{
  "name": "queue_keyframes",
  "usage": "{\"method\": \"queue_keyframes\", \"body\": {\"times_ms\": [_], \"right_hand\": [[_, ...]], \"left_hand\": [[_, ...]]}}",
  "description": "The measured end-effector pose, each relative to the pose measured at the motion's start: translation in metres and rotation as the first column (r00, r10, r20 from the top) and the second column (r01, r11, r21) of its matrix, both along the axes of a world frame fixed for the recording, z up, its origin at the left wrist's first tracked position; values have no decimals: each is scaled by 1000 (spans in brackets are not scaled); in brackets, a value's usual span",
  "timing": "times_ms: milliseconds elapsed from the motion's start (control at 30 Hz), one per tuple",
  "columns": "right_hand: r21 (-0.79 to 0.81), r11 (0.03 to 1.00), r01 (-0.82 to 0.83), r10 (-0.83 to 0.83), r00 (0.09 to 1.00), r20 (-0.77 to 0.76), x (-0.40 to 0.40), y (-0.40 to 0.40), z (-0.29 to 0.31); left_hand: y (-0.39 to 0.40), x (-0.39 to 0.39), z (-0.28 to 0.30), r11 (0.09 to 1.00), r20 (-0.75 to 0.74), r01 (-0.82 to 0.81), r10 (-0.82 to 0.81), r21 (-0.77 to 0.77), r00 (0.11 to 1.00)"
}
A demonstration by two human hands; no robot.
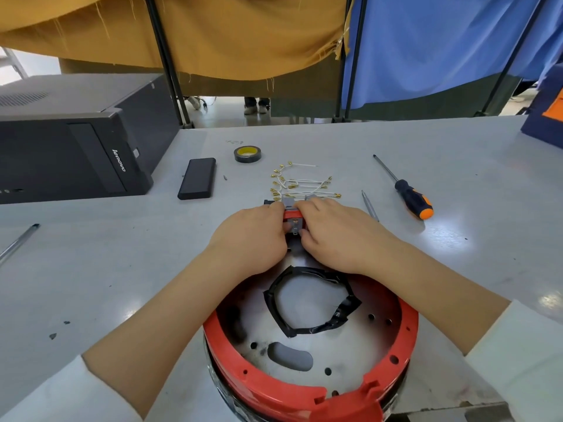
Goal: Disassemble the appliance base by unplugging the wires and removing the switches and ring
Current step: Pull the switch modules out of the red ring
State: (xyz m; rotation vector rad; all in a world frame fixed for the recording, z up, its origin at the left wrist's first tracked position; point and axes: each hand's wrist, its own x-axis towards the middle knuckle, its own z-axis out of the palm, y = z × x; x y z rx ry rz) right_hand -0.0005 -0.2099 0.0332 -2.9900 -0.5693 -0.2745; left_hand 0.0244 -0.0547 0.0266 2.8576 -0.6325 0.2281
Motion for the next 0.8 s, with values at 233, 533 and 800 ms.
{"method": "queue_keyframes", "body": {"times_ms": [233, 533, 800], "right_hand": [[-11, 999, 38, -38, 999, 12, 0, 1, -3], [-68, 996, 65, -62, 997, 46, 6, -1, -8], [-91, 995, 30, -27, 999, 30, 5, -2, -5]], "left_hand": [[0, 2, -1, 1000, 28, -16, 16, 15, 999], [-1, 3, 0, 1000, -13, -4, 4, 1, 1000], [1, 1, 4, 1000, -22, -2, 1, -15, 1000]]}}
